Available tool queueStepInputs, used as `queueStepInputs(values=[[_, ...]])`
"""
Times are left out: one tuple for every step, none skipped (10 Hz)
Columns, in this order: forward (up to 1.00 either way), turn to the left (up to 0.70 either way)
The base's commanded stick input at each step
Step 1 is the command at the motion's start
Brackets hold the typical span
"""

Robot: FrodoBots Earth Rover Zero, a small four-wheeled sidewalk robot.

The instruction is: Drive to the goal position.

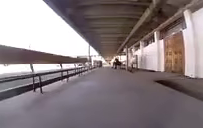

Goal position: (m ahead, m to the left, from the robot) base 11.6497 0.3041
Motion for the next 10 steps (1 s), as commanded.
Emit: queueStepInputs(values=[[0.70, 0.00], [0.70, 0.00], [0.70, 0.00], [0.70, 0.00], [0.70, 0.00], [0.70, 0.00], [0.70, 0.00], [0.70, 0.00], [0.70, 0.00], [0.70, 0.00]])
